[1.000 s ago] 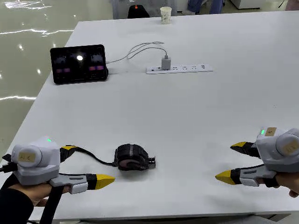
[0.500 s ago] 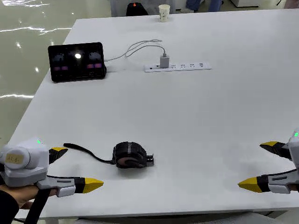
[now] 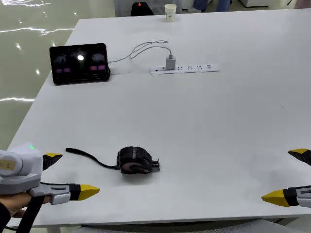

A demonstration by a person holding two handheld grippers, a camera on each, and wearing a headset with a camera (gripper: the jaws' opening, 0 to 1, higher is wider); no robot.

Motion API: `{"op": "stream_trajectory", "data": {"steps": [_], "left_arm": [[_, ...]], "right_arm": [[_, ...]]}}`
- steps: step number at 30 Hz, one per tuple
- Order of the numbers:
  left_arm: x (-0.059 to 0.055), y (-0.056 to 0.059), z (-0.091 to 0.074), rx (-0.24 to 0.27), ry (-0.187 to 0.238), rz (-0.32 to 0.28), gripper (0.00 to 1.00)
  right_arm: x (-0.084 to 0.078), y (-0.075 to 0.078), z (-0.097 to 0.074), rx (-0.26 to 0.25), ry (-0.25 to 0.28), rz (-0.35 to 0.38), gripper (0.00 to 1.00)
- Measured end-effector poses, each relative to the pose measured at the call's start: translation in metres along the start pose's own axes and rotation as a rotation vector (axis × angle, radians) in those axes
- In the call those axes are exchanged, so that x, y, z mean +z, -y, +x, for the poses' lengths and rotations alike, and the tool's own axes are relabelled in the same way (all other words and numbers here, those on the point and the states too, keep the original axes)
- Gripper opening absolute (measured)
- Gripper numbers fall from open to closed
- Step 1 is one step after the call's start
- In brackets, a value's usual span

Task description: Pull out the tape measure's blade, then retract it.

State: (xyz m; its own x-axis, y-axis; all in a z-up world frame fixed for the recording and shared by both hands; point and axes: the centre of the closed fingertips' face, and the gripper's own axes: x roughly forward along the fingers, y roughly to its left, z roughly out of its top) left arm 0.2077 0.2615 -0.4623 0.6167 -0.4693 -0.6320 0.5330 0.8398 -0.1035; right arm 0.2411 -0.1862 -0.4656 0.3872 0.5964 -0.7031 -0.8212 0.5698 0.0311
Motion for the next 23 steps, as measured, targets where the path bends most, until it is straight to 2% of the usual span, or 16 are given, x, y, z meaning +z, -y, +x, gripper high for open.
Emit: {"op": "stream_trajectory", "data": {"steps": [9,11,23], "left_arm": [[-0.0035,-0.0025,-0.0014,-0.004,-0.006,0.006,0.99],[-0.0056,-0.0002,-0.0013,-0.018,-0.013,-0.011,0.99],[-0.0043,-0.0071,-0.0023,0.004,-0.005,-0.004,0.99]], "right_arm": [[0.0012,0.0012,0.0002,-0.003,0.002,-0.003,0.99],[0.0011,0.001,-0.0003,-0.002,0.001,-0.005,0.99],[0.0,0.0007,-0.0015,-0.001,0.001,-0.008,0.99]]}}
